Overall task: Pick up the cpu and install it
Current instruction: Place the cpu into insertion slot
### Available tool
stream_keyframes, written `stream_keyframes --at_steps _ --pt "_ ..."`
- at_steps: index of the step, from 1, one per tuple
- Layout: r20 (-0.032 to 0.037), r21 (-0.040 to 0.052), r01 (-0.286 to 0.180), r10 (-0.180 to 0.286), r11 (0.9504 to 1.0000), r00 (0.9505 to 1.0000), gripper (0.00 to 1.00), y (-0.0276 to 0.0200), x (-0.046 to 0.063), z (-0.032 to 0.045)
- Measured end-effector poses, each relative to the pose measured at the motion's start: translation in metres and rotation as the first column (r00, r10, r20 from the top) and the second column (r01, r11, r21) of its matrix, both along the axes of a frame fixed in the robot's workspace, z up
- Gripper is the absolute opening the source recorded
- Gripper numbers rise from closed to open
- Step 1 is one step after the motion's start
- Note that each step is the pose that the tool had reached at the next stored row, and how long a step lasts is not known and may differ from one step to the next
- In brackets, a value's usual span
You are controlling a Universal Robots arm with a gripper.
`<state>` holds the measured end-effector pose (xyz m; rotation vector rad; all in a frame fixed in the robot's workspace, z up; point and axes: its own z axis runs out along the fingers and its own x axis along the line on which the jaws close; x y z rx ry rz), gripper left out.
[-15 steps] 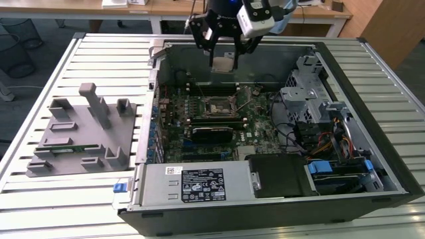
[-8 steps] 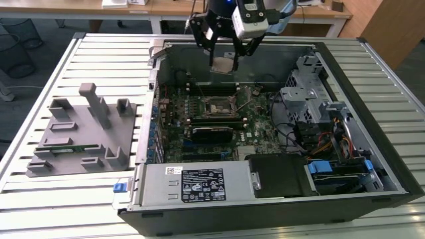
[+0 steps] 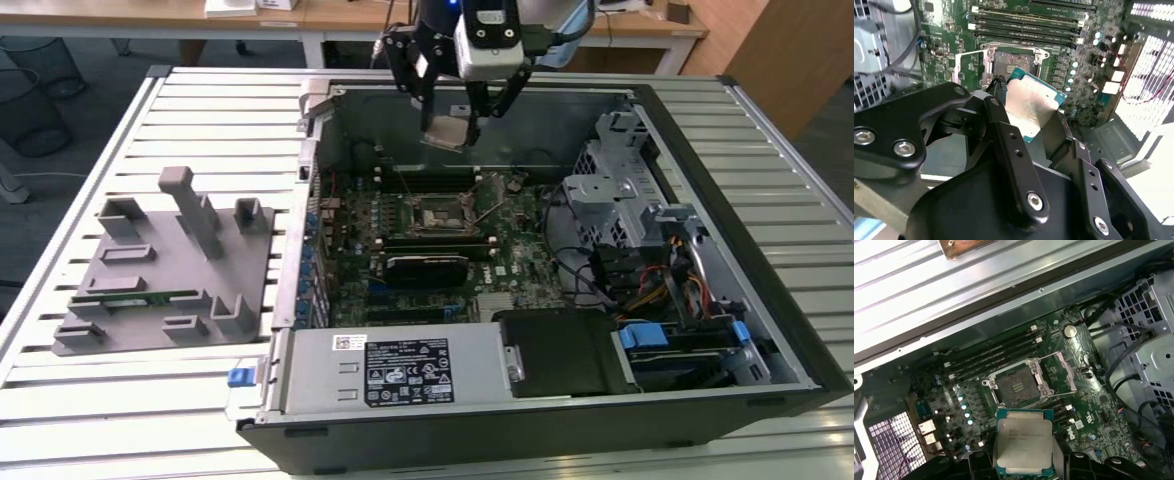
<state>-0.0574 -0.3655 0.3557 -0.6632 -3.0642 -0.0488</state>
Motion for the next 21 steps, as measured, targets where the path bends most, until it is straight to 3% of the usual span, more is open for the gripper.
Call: stream_keyframes --at_steps 5,9,15,21 --pt "0.0000 0.0000 0.089 -0.089 0.9960 0.9960 0.53 0.0000 0.0000 -0.0010" --pt "0.0000 0.0000 0.155 -0.155 0.9879 0.9879 0.53 0.0000 0.0000 -0.0015" --pt "0.0000 0.0000 0.242 -0.242 0.9703 0.9703 0.53 0.0000 0.0000 -0.0021" --pt "0.0000 0.0000 0.318 -0.318 0.9481 0.9481 0.53 0.0000 0.0000 -0.0025"
